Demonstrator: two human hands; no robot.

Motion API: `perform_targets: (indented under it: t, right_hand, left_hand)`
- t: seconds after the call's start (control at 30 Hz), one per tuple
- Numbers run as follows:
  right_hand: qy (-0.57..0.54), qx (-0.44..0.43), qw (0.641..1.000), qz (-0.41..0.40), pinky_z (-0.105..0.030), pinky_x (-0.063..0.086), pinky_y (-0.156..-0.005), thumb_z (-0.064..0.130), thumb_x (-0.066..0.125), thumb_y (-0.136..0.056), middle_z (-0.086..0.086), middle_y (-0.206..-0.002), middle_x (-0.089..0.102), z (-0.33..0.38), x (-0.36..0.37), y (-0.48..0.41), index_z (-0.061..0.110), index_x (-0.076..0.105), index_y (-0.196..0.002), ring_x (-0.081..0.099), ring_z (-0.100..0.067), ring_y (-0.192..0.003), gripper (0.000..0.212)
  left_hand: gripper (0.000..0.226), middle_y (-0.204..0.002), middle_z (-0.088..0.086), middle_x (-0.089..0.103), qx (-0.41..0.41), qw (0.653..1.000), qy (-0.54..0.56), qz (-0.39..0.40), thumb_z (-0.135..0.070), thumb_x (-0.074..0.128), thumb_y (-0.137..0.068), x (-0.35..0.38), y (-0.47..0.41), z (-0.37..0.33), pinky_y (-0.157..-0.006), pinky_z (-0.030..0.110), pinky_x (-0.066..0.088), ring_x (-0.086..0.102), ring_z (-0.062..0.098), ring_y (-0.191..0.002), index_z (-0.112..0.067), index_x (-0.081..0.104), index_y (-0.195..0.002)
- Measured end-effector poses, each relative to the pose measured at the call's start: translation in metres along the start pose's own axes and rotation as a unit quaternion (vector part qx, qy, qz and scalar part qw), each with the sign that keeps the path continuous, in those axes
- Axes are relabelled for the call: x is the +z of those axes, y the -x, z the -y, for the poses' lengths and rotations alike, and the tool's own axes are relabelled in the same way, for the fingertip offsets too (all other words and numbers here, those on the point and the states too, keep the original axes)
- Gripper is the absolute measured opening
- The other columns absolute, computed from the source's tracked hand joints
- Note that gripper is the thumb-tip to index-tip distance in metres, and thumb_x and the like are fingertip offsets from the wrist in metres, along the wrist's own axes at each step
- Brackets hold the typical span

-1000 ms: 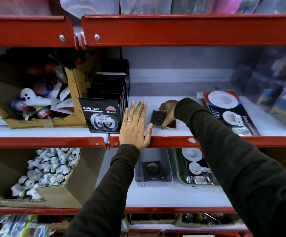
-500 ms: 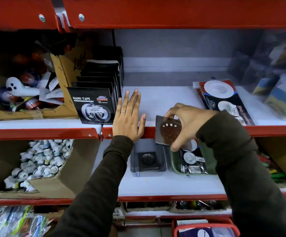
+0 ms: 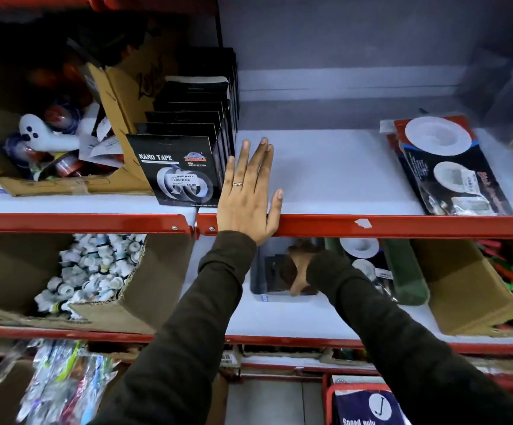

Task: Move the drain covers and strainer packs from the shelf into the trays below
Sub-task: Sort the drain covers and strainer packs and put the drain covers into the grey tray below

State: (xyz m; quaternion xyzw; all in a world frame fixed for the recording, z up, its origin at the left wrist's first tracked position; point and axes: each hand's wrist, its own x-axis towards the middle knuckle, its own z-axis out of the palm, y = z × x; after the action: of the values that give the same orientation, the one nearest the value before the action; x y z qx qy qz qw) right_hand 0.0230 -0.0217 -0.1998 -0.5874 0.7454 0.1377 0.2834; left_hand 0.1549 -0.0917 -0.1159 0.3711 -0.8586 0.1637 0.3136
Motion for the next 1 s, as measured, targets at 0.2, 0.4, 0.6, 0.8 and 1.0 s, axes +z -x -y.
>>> perform_targets:
  t: [0.2,0.4,0.6,0.8,1.0]
  right_hand:
    - [-0.043,0.027,0.996,-0.079,-0.042,0.022,-0.121,0.030,0.065,-0.087,-0.012,-0.156,0.032,0.000,0.030,-0.065,0.013,0.033,-0.148,0.030,-0.032,-0.144,0.071]
    - [-0.057,0.003,0.996,-0.064,-0.036,0.046,-0.101,0.026,0.066,-0.083,-0.009,-0.130,0.058,0.000,0.048,-0.077,0.021,0.052,-0.127,0.057,-0.027,-0.114,0.046]
    - [-0.056,-0.051,0.987,-0.143,-0.036,0.056,-0.085,0.050,0.064,-0.077,0.004,-0.119,0.063,0.005,0.043,-0.052,0.030,0.050,-0.125,0.063,-0.021,-0.103,0.054]
    - [-0.029,-0.105,0.951,-0.291,-0.023,0.048,-0.061,0.056,0.056,-0.076,0.008,-0.069,0.068,0.001,0.034,0.019,0.030,0.062,-0.079,0.061,-0.011,-0.062,0.027]
    - [-0.101,-0.194,0.798,-0.561,-0.024,0.042,-0.046,0.039,0.063,-0.074,0.007,-0.049,0.050,-0.036,0.009,0.116,0.023,0.053,-0.063,0.047,-0.008,-0.045,0.022]
  left_hand:
    - [0.069,-0.164,0.006,0.019,0.011,1.000,-0.007,0.004,-0.044,0.028,-0.095,0.004,-0.001,0.002,-0.125,0.046,0.010,0.014,0.030,-0.152,-0.011,0.020,-0.155]
    - [0.069,-0.164,0.006,0.019,0.020,1.000,-0.010,0.002,-0.044,0.027,-0.095,0.006,-0.002,0.004,-0.125,0.046,0.006,0.013,0.030,-0.152,-0.012,0.020,-0.155]
    - [0.068,-0.164,0.006,0.018,0.016,1.000,-0.013,0.013,-0.044,0.027,-0.095,0.005,-0.001,0.005,-0.125,0.046,0.009,0.013,0.030,-0.153,-0.013,0.020,-0.156]
    - [0.065,-0.163,0.004,0.022,0.017,0.999,0.009,0.032,-0.041,0.028,-0.096,-0.002,0.001,0.003,-0.125,0.045,0.011,0.011,0.027,-0.153,-0.014,0.023,-0.155]
    - [0.053,-0.150,0.001,0.045,-0.050,0.988,0.142,-0.043,-0.035,0.028,-0.099,-0.021,-0.003,-0.037,-0.125,0.044,0.014,0.021,0.025,-0.151,-0.014,0.042,-0.145]
